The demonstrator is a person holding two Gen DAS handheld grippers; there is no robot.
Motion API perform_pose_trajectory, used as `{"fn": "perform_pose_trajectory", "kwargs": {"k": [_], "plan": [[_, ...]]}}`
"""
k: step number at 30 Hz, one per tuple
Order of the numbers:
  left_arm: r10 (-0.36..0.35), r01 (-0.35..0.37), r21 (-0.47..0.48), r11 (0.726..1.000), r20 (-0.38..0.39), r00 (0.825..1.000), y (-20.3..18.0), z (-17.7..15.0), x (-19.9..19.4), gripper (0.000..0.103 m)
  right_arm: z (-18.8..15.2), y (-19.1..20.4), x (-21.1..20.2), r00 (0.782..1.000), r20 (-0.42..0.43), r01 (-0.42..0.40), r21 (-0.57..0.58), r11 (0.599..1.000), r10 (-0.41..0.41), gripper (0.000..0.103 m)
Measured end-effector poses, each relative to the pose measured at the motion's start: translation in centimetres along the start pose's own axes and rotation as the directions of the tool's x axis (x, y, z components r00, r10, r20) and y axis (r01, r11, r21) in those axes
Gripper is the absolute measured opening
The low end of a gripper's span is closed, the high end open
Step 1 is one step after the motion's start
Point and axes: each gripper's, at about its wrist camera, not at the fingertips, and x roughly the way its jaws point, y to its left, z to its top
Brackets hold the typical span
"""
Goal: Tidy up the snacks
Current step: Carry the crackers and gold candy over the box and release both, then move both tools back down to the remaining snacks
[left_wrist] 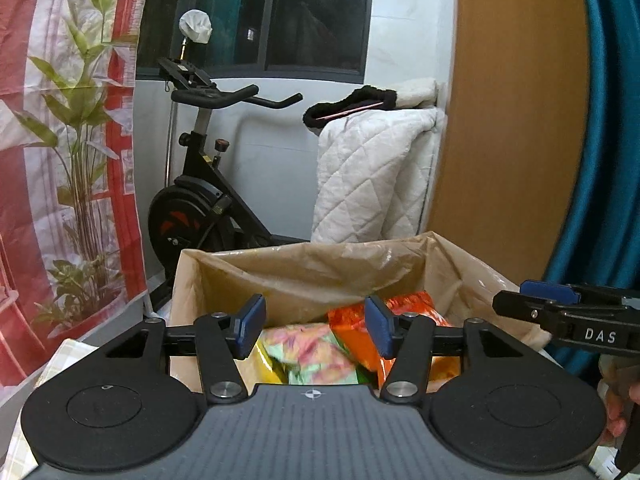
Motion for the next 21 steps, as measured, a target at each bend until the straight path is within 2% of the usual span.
{"fn": "perform_pose_trajectory", "kwargs": {"k": [7, 11, 18, 21], "plan": [[-0.003, 0.003, -0.008, 1.0, -0.008, 1.0, -0.4, -1.4, -4.5, 0.058, -1.3, 1.1, -4.3, 1.0, 0.005, -0.004, 0.006, 1.0, 0.004, 0.055], [-0.002, 0.002, -0.011, 1.0, -0.018, 1.0, -0.6, -3.1, -6.7, 0.058, -3.1, 1.9, -6.9, 1.0, -0.012, -0.012, -0.006, 1.0, 0.012, 0.055], [-0.037, 0.029, -0.077, 0.997, -0.098, 0.995, -1.0, -8.5, -9.6, 0.058, -8.1, 2.5, -10.6, 0.993, -0.114, -0.028, -0.008, 1.0, 0.027, 0.055], [-0.046, 0.031, -0.107, 0.994, -0.14, 0.989, -1.2, -10.8, -10.3, 0.058, -10.4, 3.1, -11.6, 0.985, -0.172, -0.01, -0.026, 1.0, 0.005, 0.054]]}}
